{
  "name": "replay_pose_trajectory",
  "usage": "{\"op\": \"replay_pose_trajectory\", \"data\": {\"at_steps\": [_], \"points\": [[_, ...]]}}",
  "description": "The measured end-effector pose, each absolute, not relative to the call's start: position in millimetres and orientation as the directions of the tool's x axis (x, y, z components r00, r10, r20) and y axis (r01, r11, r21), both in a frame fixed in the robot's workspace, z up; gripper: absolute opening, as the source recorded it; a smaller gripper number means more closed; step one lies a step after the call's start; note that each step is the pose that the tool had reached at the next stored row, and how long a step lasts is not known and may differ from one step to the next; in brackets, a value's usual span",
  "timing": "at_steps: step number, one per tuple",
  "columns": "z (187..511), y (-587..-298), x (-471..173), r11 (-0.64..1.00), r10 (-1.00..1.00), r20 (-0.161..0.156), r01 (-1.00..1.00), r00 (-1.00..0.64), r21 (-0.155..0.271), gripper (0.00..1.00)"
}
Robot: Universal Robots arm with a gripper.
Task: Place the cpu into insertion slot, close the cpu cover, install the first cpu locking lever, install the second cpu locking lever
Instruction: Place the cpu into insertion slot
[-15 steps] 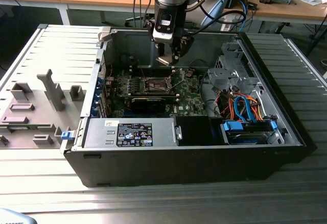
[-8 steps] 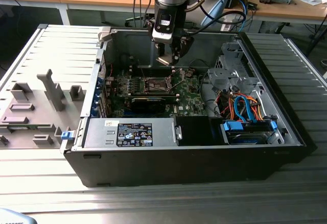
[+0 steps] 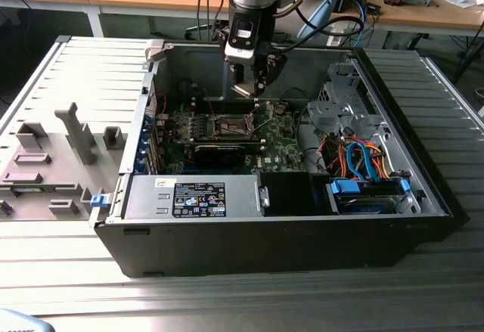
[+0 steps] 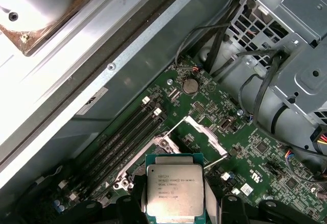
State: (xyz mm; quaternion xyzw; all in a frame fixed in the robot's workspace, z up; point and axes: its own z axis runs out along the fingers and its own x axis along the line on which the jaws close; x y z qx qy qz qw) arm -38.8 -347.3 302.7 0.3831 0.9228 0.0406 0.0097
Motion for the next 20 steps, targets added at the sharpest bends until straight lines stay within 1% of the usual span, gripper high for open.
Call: {"op": "replay_pose_trajectory", "data": {"at_steps": [20], "points": [[302.0,-347.3,-38.8,0.686,0.725,0.012,0.723,-0.689,0.081,0.54]]}}
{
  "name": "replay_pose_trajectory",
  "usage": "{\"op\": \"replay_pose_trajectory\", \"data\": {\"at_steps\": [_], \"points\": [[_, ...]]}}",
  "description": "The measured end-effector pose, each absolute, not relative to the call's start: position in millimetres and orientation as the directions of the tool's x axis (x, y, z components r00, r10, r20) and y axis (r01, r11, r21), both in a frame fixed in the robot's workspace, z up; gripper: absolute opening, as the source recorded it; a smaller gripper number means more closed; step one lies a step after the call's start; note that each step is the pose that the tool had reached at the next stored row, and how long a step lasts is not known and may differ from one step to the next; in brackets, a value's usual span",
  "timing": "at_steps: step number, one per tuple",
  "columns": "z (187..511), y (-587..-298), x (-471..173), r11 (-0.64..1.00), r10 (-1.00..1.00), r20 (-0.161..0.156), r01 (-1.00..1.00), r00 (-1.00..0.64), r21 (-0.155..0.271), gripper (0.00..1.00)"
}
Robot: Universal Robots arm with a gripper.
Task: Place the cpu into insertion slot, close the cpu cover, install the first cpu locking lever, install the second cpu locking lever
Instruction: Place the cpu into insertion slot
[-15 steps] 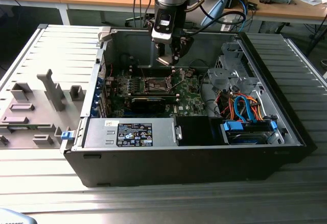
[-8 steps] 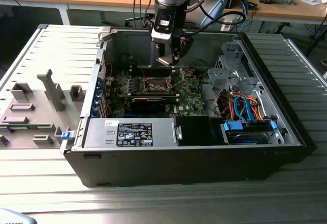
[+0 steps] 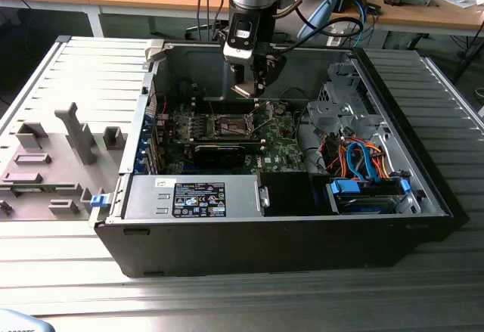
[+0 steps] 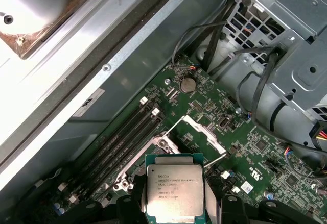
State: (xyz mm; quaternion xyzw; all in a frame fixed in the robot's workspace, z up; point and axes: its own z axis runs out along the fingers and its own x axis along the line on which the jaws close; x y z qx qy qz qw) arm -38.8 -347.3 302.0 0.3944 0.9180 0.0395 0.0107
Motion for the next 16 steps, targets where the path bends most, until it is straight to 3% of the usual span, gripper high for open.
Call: {"op": "replay_pose_trajectory", "data": {"at_steps": [16], "points": [[301.5,-347.3,-38.8,0.672,0.738,0.01,0.736,-0.674,0.08,0.54]]}}
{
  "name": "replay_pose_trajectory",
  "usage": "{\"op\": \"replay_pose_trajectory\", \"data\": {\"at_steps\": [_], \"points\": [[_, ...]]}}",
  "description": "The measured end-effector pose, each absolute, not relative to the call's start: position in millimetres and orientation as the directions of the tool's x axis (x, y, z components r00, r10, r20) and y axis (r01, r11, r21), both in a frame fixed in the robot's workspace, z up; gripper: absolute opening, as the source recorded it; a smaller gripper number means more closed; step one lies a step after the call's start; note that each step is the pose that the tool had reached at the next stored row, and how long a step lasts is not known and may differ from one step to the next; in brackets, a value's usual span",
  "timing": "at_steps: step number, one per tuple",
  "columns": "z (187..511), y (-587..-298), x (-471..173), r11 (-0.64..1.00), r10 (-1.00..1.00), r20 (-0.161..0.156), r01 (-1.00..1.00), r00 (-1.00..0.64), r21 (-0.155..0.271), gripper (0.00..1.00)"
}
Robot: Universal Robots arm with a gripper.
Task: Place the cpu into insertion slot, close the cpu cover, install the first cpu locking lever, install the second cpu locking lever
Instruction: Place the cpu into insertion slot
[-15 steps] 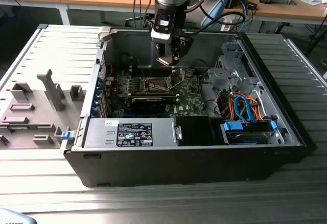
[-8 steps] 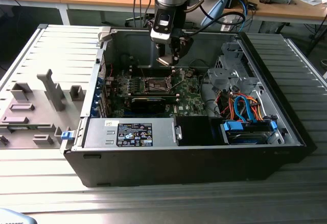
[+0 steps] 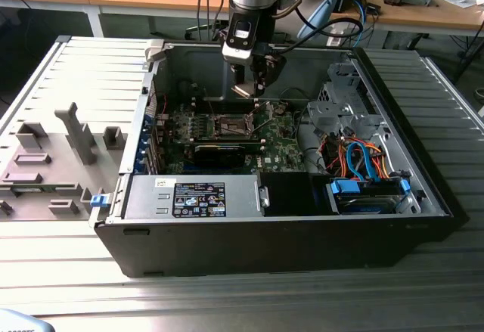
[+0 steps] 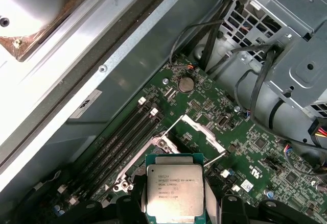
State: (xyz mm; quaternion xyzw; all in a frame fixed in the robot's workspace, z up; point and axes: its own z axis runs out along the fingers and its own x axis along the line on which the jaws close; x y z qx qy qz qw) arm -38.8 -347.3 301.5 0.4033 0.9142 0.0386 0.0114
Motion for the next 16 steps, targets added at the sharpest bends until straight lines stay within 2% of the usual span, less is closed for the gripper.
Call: {"op": "replay_pose_trajectory", "data": {"at_steps": [16], "points": [[301.2,-347.3,-38.8,0.661,0.748,0.009,0.746,-0.664,0.079,0.54]]}}
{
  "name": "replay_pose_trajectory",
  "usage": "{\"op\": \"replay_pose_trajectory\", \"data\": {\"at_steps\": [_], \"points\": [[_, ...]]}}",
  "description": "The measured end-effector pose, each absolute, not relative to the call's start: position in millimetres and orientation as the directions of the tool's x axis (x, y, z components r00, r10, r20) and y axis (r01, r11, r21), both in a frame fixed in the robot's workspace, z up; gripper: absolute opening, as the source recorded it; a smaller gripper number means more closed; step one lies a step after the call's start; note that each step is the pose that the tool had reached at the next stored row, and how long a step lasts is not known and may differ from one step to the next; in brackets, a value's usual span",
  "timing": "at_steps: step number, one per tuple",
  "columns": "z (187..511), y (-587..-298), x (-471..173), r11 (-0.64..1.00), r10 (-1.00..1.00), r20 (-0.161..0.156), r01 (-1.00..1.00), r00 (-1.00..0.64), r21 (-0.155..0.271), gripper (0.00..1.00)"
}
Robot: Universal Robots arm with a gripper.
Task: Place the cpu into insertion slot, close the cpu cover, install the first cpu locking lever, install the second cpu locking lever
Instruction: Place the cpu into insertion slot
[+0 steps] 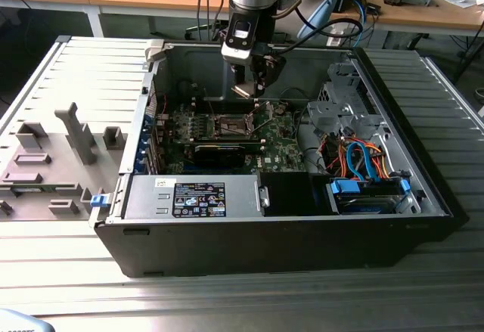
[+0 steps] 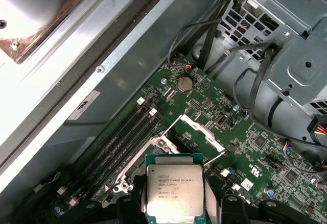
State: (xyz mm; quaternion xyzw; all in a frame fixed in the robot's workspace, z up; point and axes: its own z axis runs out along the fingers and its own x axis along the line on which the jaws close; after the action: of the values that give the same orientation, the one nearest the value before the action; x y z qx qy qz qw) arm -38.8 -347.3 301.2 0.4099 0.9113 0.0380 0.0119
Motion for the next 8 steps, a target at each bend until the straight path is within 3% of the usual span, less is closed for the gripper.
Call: {"op": "replay_pose_trajectory", "data": {"at_steps": [8], "points": [[301.0,-347.3,-38.8,0.655,0.753,0.009,0.751,-0.658,0.079,0.54]]}}
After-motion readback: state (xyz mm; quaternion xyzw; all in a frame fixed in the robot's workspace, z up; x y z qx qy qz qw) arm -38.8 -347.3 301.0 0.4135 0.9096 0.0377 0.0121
